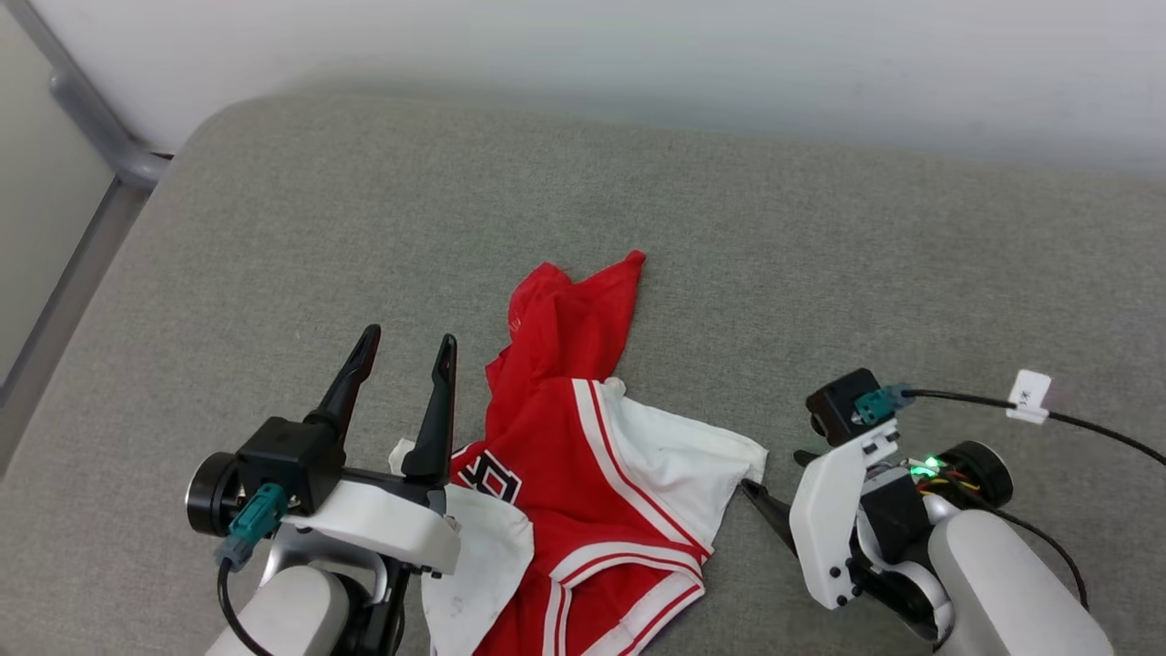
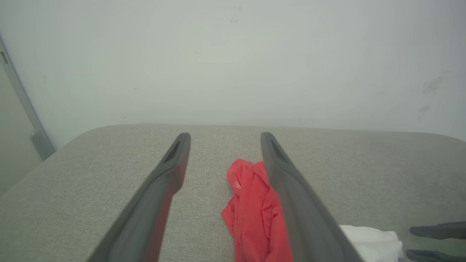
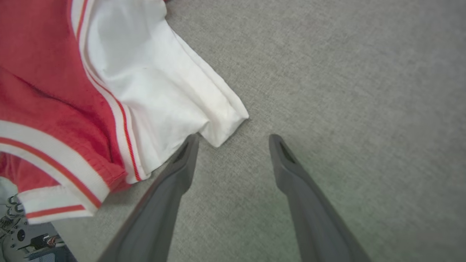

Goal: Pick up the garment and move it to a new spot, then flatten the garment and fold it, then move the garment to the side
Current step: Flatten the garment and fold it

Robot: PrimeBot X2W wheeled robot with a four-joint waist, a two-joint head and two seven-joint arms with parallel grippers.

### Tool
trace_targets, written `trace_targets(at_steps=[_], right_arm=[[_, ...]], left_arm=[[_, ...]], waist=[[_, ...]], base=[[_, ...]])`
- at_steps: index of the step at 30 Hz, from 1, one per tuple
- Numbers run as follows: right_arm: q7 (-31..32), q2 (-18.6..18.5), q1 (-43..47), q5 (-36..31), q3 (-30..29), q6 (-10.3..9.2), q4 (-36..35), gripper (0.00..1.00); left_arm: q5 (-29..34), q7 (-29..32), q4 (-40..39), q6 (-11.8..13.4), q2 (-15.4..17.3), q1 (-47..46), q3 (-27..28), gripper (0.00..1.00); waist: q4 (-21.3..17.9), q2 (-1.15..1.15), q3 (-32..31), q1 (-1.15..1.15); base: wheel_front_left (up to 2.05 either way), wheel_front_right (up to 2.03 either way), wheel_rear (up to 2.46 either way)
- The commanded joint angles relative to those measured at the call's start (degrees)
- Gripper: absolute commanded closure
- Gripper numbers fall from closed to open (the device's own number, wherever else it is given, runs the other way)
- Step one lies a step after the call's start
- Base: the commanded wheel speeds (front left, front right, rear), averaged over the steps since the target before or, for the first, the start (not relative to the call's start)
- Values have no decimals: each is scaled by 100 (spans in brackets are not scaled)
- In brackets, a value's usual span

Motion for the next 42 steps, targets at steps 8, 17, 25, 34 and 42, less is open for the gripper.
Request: trace_targets(at_steps=[8, 17, 25, 34, 42], right_arm=[[778, -266, -617, 578, 910, -3, 908, 0], [1215, -370, -843, 1130, 1342, 3, 1349, 100], [320, -697, -732, 827, 231, -5, 390, 100], [584, -612, 780, 178, -1955, -5, -749, 100], [681, 94, 1957, -317, -3152, -5, -1093, 72]], left_arm=[[198, -14, 134, -200, -230, -113, 157, 0], [362, -14, 295, -394, -380, 46, 351, 0], [344, -12, 423, -372, -302, 277, 453, 0], [289, 113, 363, -287, -192, 456, 459, 0], [249, 220, 375, -229, -115, 566, 458, 0]], waist=[[326, 0, 324, 0], [305, 0, 193, 0], [-91, 0, -153, 0], [-496, 0, -282, 0], [-651, 0, -310, 0]], base=[[0, 0, 0], [0, 0, 0], [0, 0, 0], [0, 0, 0], [0, 0, 0]])
